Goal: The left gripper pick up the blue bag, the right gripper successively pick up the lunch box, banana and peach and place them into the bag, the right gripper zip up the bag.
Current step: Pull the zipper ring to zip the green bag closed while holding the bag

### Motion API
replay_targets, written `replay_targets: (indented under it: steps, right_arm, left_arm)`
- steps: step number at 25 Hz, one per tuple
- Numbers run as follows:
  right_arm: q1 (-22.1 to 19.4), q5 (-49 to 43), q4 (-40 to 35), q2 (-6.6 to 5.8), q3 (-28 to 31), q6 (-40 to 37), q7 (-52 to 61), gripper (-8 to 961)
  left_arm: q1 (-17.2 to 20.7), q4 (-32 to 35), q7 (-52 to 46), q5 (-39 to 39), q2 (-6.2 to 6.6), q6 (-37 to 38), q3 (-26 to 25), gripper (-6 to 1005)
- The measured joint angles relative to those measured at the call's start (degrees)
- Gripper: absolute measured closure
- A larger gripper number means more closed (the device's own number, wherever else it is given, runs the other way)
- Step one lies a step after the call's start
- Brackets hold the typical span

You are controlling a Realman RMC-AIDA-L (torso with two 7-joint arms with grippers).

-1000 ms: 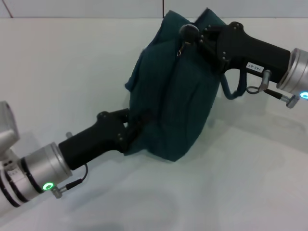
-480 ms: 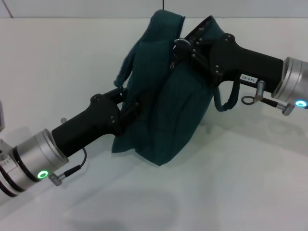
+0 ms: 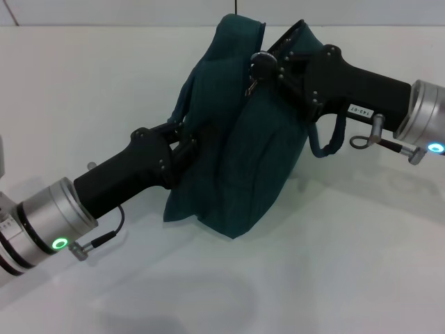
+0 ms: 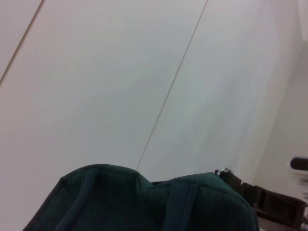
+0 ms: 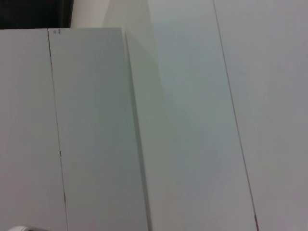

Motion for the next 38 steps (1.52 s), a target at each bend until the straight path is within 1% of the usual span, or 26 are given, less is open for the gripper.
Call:
replay_targets:
  steps: [3,11,16,20,22,25,27,31,38]
  right_arm:
    - [-0.1,0.0,-0.2,0.00,0.1,-0.2,0.0,939]
    - [0.2,2.6,-0.2,0.00,0.5,-0.6,-0.1,938]
    - [0.0,3.1,0.3,0.00,2.4,0.4,-0.1,938]
    - [-0.1,3.1,0.3,-0.06,2.5,1.8,-0.2,938]
    - [-0.2,2.7,0.3,-0.07,2.2,1.9,-0.4,938]
    - [-0.5,2.7,0.3,-0.04,2.2,2.0,-1.6,937]
    - [-0.8,3.0,0.4,-0.03,2.5,2.1,-2.2,937]
    - [-1.0,3.2,0.4,-0.12,3.0,3.0,-2.5,937]
    - [-1.1,3.1,0.4,-0.06,3.3,4.8,-3.2,937]
  left_arm:
    - [0.0,0.0,0.3,0.0,0.01,-0.6,0.1,757]
    - [0.0,0.0,3.5,2.1,-0.05,-1.1,0.4,935]
    - [0.2,0.0,3.9,2.3,0.02,-1.7,1.6,950]
    - [0.5,0.5,3.8,2.4,0.05,-1.1,1.9,950]
    - [0.7,1.1,3.6,2.4,0.09,-0.2,1.9,950]
    - [0.9,1.9,3.6,2.5,0.56,2.3,1.9,950]
    - [2.0,4.3,3.1,3.2,0.93,4.9,2.0,950]
    - [4.2,7.8,2.0,3.5,1.02,7.1,2.1,950]
    - [4.8,8.5,1.7,3.8,1.24,7.4,2.5,951]
